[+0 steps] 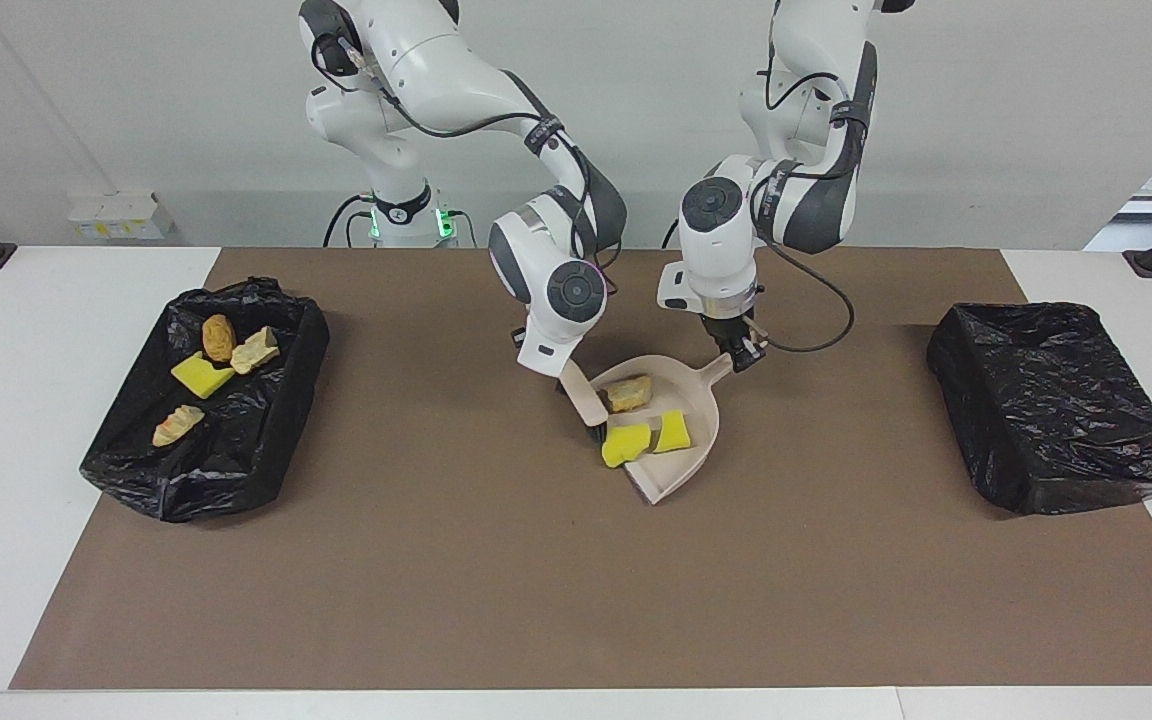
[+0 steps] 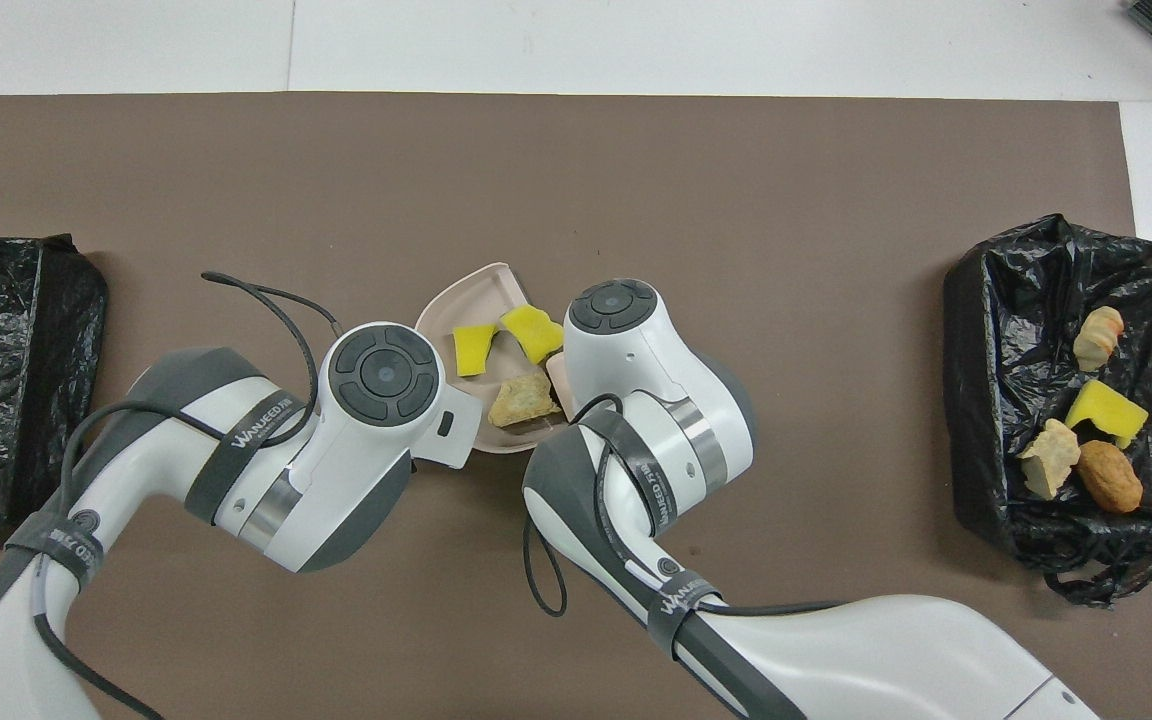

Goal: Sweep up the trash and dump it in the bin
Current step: 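Sweep the last yellow sponge piece toward the dustpan with the right gripper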

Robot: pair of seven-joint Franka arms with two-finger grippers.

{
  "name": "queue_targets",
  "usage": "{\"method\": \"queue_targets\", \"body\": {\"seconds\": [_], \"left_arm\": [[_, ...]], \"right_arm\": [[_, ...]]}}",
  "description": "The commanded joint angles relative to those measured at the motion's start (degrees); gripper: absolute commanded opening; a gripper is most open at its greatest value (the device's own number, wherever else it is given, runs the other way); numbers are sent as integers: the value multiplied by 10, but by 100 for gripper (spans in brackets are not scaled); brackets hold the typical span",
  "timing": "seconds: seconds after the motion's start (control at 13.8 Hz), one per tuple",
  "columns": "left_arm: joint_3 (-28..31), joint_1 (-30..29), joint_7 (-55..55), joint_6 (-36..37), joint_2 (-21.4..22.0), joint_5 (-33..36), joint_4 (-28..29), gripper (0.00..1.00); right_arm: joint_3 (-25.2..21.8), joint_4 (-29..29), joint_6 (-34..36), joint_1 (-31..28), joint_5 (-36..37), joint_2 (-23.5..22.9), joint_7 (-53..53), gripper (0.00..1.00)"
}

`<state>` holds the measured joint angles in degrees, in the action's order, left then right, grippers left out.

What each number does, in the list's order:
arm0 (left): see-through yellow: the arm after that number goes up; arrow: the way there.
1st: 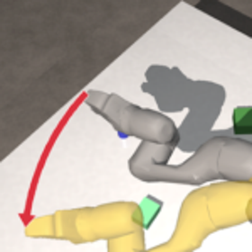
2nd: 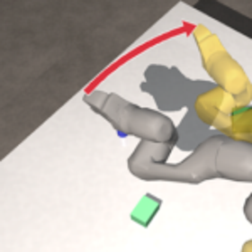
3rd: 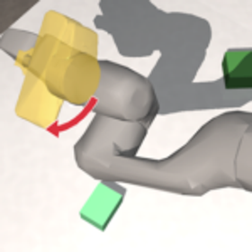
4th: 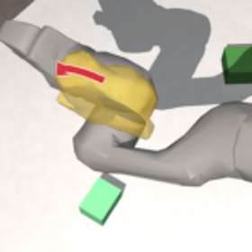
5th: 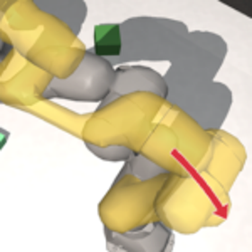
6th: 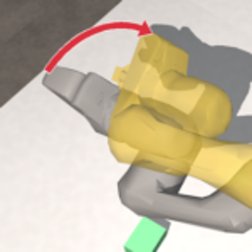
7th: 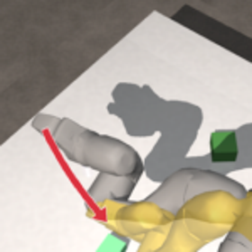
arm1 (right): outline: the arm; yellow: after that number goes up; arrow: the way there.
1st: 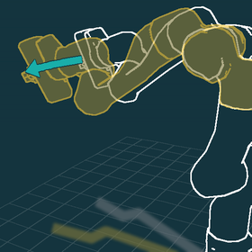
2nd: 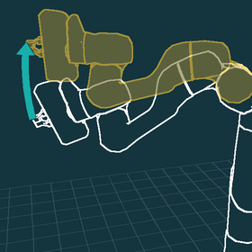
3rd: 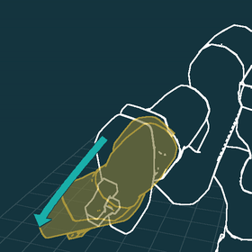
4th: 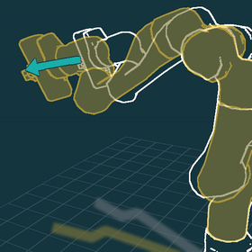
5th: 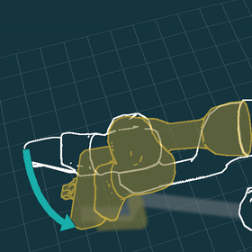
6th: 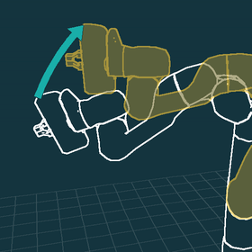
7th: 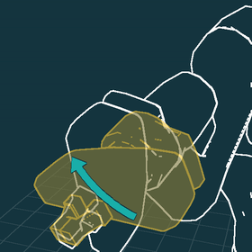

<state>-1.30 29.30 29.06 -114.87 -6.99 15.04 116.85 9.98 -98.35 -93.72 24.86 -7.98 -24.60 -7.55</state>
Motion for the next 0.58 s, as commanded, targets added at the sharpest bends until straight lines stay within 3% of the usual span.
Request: {"method": "queue_targets", "body": {"seconds": [0.0, 0.36, 0.51], "left_arm": [[-3, -13, 28, -20, 3, 4, 9, 0], [-5, -32, 80, -38, 6, 4, 11, 0], [-5, -34, 87, -42, 6, 4, 11, 0]], "right_arm": [[4, -25, -6, -15, -20, 39, 33, 0], [0, -25, 85, -73, -5, 95, 104, 0], [1, -23, 89, -97, 38, 91, 113, 0]]}}
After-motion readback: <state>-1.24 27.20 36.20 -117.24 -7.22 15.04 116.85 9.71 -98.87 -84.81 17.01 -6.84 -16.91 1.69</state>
